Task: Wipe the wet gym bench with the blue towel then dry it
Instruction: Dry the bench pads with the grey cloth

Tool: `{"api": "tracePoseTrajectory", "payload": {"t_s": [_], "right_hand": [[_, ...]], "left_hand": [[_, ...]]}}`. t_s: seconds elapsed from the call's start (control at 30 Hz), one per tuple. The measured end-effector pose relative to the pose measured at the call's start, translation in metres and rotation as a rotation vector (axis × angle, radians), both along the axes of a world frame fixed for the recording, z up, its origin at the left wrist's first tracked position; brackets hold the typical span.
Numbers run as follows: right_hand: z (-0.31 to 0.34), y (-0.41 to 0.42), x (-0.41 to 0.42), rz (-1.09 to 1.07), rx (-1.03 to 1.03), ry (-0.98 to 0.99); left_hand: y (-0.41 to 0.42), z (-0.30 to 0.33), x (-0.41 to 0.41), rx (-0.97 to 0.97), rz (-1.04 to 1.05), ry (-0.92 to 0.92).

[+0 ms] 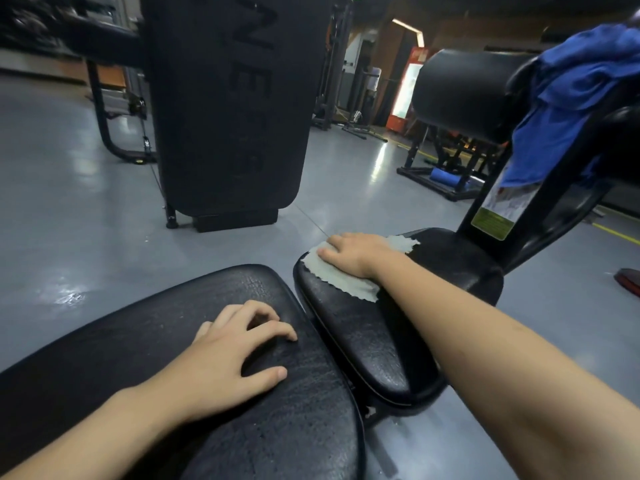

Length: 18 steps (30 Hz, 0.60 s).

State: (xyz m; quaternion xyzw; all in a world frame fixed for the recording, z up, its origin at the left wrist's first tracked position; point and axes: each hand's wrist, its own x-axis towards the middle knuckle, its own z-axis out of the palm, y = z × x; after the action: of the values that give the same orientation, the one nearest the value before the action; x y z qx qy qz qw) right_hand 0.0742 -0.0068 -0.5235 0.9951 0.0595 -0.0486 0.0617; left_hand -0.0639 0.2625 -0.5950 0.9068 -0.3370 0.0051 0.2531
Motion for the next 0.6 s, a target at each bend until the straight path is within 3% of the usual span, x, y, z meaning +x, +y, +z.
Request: {"api": "tracePoseTrajectory", "payload": {"t_s": [0.17, 0.3, 0.6], "right_hand": [[-0.023, 0.042, -0.01, 0.246, -0.129, 0.002], [-0.026, 0.044, -0.014, 0.333, -0.103, -0.013], [0.021, -0.07, -0.005, -0.103, -0.047, -0.033]], "left_hand": [[-0.001, 0.002, 0.001, 0.011, 0.001, 0.007], [0.0, 0.001, 0.001, 0.023, 0.001, 0.006], [0.002, -0.001, 0.003, 0.014, -0.014, 0.006]]}}
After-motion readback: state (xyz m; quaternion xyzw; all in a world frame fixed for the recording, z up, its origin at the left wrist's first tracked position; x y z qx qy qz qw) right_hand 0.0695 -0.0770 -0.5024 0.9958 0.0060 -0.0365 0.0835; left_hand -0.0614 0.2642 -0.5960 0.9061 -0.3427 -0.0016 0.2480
